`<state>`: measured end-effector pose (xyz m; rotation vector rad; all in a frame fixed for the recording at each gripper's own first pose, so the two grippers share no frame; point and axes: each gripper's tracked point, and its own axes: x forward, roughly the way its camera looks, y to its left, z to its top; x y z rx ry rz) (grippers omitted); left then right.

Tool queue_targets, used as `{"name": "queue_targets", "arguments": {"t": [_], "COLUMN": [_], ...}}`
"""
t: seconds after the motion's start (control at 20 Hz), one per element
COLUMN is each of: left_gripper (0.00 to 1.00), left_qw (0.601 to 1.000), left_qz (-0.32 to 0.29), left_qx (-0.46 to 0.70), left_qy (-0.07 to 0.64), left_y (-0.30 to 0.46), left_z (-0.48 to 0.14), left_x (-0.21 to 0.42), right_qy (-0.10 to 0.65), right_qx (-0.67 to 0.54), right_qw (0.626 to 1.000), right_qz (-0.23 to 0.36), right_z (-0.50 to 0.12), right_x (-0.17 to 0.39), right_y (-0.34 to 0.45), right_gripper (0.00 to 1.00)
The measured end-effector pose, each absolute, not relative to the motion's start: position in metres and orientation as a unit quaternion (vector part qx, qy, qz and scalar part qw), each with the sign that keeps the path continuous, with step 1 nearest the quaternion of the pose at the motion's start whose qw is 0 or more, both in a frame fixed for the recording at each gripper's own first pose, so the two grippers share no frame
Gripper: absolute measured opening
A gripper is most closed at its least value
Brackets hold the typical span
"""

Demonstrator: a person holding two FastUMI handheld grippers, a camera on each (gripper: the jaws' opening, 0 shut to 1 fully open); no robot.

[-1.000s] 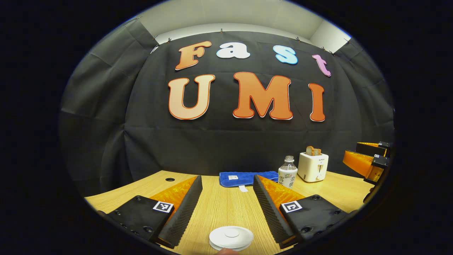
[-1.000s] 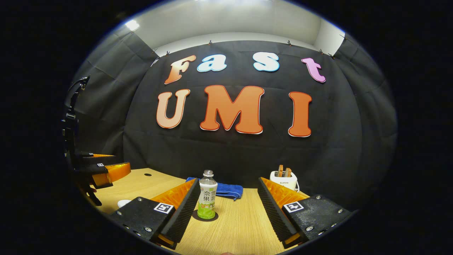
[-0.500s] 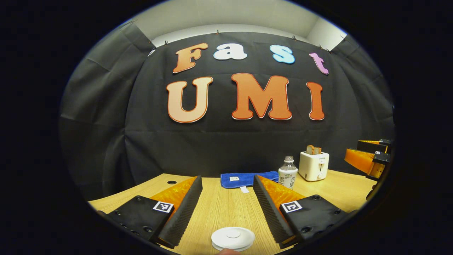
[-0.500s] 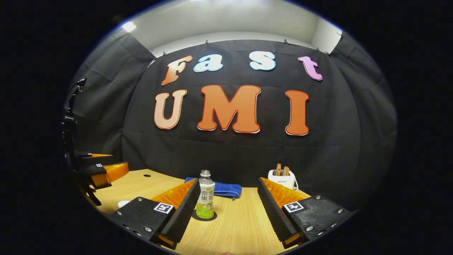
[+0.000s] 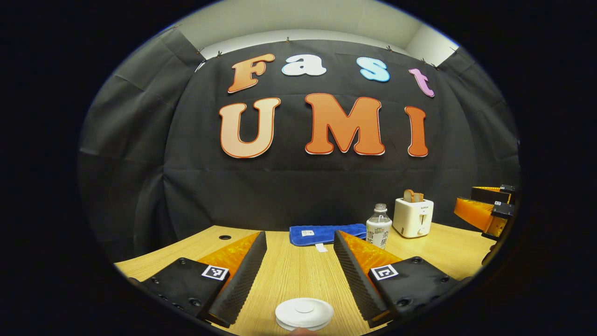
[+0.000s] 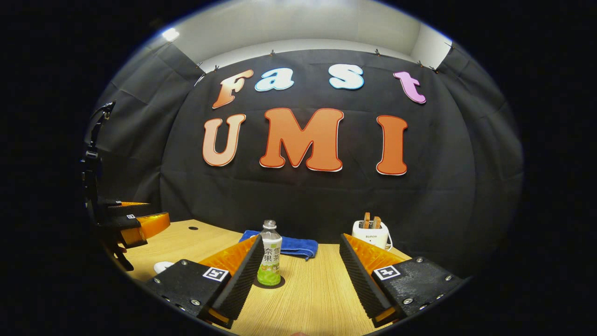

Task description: Open the teacup lid with one hand, grasp the water bottle and pour water into the teacup with the other hand; after pouring, place the water bottle on the coaster and then close the teacup lid.

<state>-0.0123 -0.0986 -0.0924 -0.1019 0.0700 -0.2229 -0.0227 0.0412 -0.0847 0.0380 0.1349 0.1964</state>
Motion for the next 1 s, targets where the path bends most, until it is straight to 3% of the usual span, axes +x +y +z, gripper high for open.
{"name": "queue_targets", "arguments": {"t": [1.0], "left_gripper": [0.95], "left_qw": [0.992], "left_qz": [-0.108], "left_qx": [-0.048], "left_qy": [0.036], "left_y": [-0.0986], "left_z": [-0.0937], "left_x": [-0.0155], "right_qy": [0.077], "right_qx": [0.023], "right_qw": [0.992], "right_qz": [0.097], "right_z": [-0.0912], "right_x": [-0.0244], "right_y": [0.0388], "right_gripper": [0.97]}}
